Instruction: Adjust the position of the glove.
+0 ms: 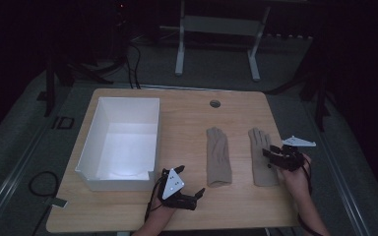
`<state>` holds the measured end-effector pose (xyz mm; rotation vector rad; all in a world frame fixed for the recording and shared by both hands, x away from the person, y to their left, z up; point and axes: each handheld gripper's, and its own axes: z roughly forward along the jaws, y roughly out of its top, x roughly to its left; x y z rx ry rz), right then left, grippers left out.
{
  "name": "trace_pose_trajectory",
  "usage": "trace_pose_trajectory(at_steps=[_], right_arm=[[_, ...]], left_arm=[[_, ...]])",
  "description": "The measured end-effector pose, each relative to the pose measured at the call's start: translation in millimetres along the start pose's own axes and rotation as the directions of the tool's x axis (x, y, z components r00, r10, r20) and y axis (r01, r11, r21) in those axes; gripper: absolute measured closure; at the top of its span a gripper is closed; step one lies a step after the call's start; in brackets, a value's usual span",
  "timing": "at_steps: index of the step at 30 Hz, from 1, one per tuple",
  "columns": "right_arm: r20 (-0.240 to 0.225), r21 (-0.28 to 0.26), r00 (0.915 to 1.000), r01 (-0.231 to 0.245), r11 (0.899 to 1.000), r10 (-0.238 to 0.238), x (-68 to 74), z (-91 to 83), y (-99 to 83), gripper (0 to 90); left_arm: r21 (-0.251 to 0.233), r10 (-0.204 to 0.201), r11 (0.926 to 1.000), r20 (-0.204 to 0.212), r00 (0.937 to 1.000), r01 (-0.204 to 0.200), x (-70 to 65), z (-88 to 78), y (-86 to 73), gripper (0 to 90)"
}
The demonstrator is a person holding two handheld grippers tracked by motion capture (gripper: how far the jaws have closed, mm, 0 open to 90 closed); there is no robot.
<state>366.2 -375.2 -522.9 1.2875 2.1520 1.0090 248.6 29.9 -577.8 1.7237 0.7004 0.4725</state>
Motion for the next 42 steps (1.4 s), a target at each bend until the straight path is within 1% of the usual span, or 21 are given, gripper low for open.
trace_pose_trajectory(at_steps=[2,4,5,7,8,10,11,13,14,15,17,18,20,24,25,29,31,34,36,39,42], right_arm=[[-0.023,0.014,0.9997,-0.004,1.0,0.004,-4.1,-0.3,-4.9,54.0],[-0.041,0.02,0.9991,0.014,1.0,-0.014,-5.8,0.4,-11.3,54.3],[-0.041,0.02,0.9991,0.014,1.0,-0.014,-5.8,0.4,-11.3,54.3],[-0.045,0.031,0.9986,0.029,0.999,-0.027,-6.4,5.7,-20.0,54.2],[-0.028,0.037,0.9988,0.042,0.998,-0.041,-5.8,8.2,-21.8,54.1],[-0.02,0.04,0.9988,0.046,0.998,-0.045,-6.0,13.4,-24.6,54.3],[-0.008,0.037,0.9987,0.051,0.998,-0.051,-5.8,15.6,-25.9,58.2],[-0.012,0.041,0.9987,0.051,0.998,-0.05,-3.7,18.5,-28.1,63.6],[-0.014,0.044,0.9984,0.055,0.998,-0.054,-2.2,18.2,-28.0,69.1],[-0.015,0.048,0.9982,0.058,0.997,-0.057,-0.5,18.0,-27.6,72.0],[0.005,0.053,0.9974,0.071,0.996,-0.072,4.0,18.4,-27.2,77.0],[0.01,0.055,0.998,0.061,0.997,-0.062,5.1,18.6,-27.0,80.0],[0.026,0.059,0.9993,0.026,0.998,-0.028,6.7,18.4,-26.3,82.3],[0.06,0.059,0.9981,0.01,0.998,-0.013,11.7,14.6,-21.1,84.1],[0.074,0.044,0.9972,0.002,0.999,-0.005,13.5,10.2,-16.8,84.2],[0.094,-0.008,0.9951,-0.029,1.0,0.03,16.7,-4.1,-2.9,84.4],[0.107,-0.039,0.9936,-0.034,0.999,0.038,19.1,-12.1,5.3,84.4],[0.105,-0.086,0.9922,-0.058,0.995,0.067,24.1,-23.8,19.3,84.3],[0.098,-0.108,0.993,-0.055,0.993,0.066,28.8,-28.8,27.0,84.3],[0.109,-0.14,0.993,-0.03,0.99,0.046,39.5,-34.9,39.6,84.4],[0.085,-0.169,0.9957,-0.023,0.985,0.037,50.0,-37.8,50.3,84.3]], left_arm=[[-0.002,-0.002,1.0,0.0,1.0,0.002,-0.1,0.2,0.0,0.1],[-0.002,-0.001,1.0,0.002,1.0,0.001,0.1,-0.1,-0.1,0.1],[-0.002,-0.001,1.0,0.002,1.0,0.001,0.1,-0.1,-0.1,0.1],[0.0,0.001,1.0,0.002,1.0,-0.001,0.2,-0.1,0.0,0.1],[0.001,0.002,1.0,0.002,1.0,-0.002,0.2,-0.1,0.0,0.1],[0.0,0.001,1.0,0.001,1.0,-0.001,0.2,-0.1,0.0,0.1],[0.0,0.0,1.0,0.001,1.0,0.0,0.3,-0.2,0.0,0.1],[0.001,0.001,1.0,0.001,1.0,-0.001,0.3,-0.1,0.0,0.1],[0.001,0.001,1.0,0.0,1.0,-0.001,0.3,-0.1,0.0,0.1],[0.002,0.002,1.0,0.0,1.0,-0.002,0.3,-0.1,0.0,0.1],[0.002,0.002,1.0,0.0,1.0,-0.002,0.0,-0.1,0.0,0.1],[0.001,0.003,1.0,0.0,1.0,-0.003,0.0,-0.1,0.0,0.1],[0.001,0.003,1.0,0.0,1.0,-0.003,-0.1,-0.1,0.0,0.1],[0.001,-0.001,1.0,-0.001,1.0,0.001,0.2,-0.1,0.0,0.1],[0.001,-0.001,1.0,0.0,1.0,0.001,0.2,-0.1,0.0,0.1],[0.001,-0.001,1.0,0.0,1.0,0.001,0.2,-0.1,0.0,0.1],[0.001,0.0,1.0,0.0,1.0,0.0,0.1,-0.1,0.0,0.1],[0.001,0.0,1.0,0.0,1.0,0.0,0.1,-0.1,0.0,0.1],[0.001,0.0,1.0,0.0,1.0,0.0,0.2,-0.1,0.0,0.1],[-0.001,-0.003,1.0,0.0,1.0,0.003,-0.1,0.0,0.0,0.1],[-0.002,-0.005,1.0,0.0,1.0,0.005,0.0,0.1,0.0,0.1]])
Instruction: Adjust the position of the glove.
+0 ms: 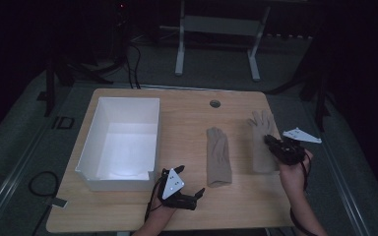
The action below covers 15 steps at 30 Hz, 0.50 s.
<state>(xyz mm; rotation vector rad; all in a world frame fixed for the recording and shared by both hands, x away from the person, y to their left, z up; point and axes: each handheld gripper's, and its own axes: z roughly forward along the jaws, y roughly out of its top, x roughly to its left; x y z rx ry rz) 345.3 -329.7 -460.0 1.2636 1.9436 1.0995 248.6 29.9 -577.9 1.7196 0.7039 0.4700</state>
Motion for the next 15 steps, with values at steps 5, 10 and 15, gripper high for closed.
trace_pose_trajectory(at_steps=[5,10,15], right_arm=[[-0.035,-0.03,0.9994,0.003,1.0,-0.004,21.6,2.8,14.5,84.3],[-0.067,-0.026,0.9977,-0.009,1.0,0.007,43.3,14.5,23.0,84.3],[-0.11,-0.022,0.9938,-0.011,1.0,0.009,66.5,28.5,26.4,84.3]], left_arm=[[0.001,0.002,1.0,0.001,1.0,-0.002,0.0,-0.1,0.0,0.1],[0.001,0.004,1.0,0.003,1.0,-0.004,0.0,-0.1,0.0,0.1],[0.002,0.006,1.0,0.008,0.9999,-0.006,-0.2,-0.2,-0.1,0.1]])
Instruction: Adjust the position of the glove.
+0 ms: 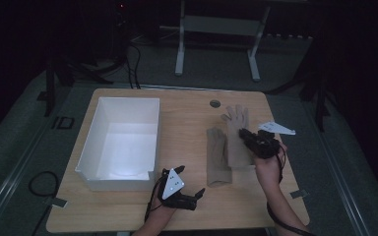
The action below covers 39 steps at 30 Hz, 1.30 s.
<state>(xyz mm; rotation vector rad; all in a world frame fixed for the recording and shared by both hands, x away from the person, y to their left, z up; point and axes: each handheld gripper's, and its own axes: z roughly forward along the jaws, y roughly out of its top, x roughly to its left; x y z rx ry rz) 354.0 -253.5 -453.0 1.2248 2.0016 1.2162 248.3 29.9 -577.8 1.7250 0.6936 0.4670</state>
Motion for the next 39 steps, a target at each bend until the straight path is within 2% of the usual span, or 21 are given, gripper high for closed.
trace_pose_trajectory(at_steps=[3,7,10,13,17,23,34,39], right_arm=[[-0.023,0.007,0.9996,0.015,1.0,-0.015,11.4,9.6,-0.6,84.3],[-0.008,0.031,0.9997,0.022,0.999,-0.022,24.3,21.8,-5.1,84.3],[-0.003,0.045,0.9997,0.025,0.999,-0.025,28.7,29.4,-12.5,84.3],[-0.001,0.071,0.9999,0.015,0.997,-0.015,29.1,36.3,-20.4,84.3],[0.032,0.101,0.9995,0.004,0.995,-0.007,28.0,42.4,-28.9,84.2],[0.023,0.148,0.9997,-0.006,0.989,0.003,30.5,50.8,-42.2,84.0],[0.0,0.188,0.999,-0.043,0.981,0.044,36.6,57.5,-60.2,82.5],[0.008,0.198,0.9989,-0.047,0.979,0.047,37.5,61.9,-68.3,78.6]], left_arm=[[-0.002,0.0,1.0,-0.001,1.0,0.0,-0.6,0.2,0.0,0.1],[0.001,0.003,1.0,0.001,1.0,-0.003,-0.3,0.0,0.0,0.1],[0.0,0.005,1.0,0.002,1.0,-0.005,-0.3,0.0,0.0,0.1],[0.002,0.007,1.0,0.004,1.0,-0.007,-0.3,0.0,0.1,0.1],[0.002,0.003,1.0,0.006,1.0,-0.003,-0.1,0.0,0.0,0.1],[0.001,0.002,1.0,0.005,1.0,-0.002,-0.2,0.1,0.0,0.1],[0.001,0.006,1.0,0.007,1.0,-0.006,-0.4,0.1,0.1,0.1],[0.0,0.006,1.0,0.005,1.0,-0.006,-0.5,0.2,0.0,0.1]])
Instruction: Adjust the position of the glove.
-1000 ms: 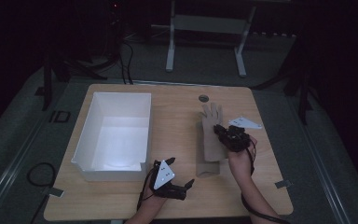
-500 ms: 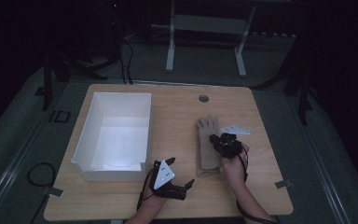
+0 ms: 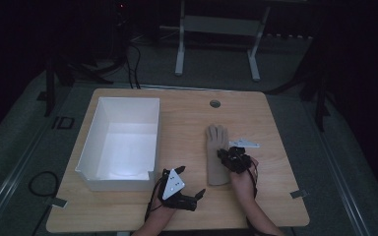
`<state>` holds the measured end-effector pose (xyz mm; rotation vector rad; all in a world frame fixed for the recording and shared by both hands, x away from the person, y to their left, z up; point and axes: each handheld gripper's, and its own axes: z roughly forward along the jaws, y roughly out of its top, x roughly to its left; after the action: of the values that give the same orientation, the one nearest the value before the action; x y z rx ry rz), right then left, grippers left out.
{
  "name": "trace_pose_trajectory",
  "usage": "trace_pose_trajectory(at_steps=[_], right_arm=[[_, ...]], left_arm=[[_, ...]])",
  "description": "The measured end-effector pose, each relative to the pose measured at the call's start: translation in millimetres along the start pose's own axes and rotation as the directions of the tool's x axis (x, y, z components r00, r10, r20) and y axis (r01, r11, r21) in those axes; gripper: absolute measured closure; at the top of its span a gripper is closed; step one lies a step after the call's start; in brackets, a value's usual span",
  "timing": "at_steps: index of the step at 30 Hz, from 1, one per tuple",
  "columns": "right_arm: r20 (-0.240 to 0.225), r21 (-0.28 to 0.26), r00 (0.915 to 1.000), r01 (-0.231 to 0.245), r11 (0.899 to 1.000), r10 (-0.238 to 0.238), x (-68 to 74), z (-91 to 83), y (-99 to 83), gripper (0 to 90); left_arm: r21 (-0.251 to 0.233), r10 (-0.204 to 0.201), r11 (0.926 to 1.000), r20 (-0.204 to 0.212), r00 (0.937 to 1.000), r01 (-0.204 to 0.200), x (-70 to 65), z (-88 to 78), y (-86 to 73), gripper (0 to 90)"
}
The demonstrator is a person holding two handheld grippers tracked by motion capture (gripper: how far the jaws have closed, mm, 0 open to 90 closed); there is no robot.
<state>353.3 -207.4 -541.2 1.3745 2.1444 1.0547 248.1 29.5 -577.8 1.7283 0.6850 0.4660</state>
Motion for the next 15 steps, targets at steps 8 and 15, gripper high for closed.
trace_pose_trajectory(at_steps=[8,15], right_arm=[[0.005,0.011,0.9994,0.033,0.999,-0.033,-0.5,11.8,-10.4,74.6],[-0.049,-0.037,0.9977,0.046,0.998,-0.048,-3.6,-1.7,-4.1,57.5]], left_arm=[[0.0,0.015,0.9999,0.002,0.9999,-0.015,-1.4,0.0,0.0,0.1],[-0.001,0.009,1.0,0.009,0.9999,-0.009,-0.6,-0.2,-0.1,0.1]])
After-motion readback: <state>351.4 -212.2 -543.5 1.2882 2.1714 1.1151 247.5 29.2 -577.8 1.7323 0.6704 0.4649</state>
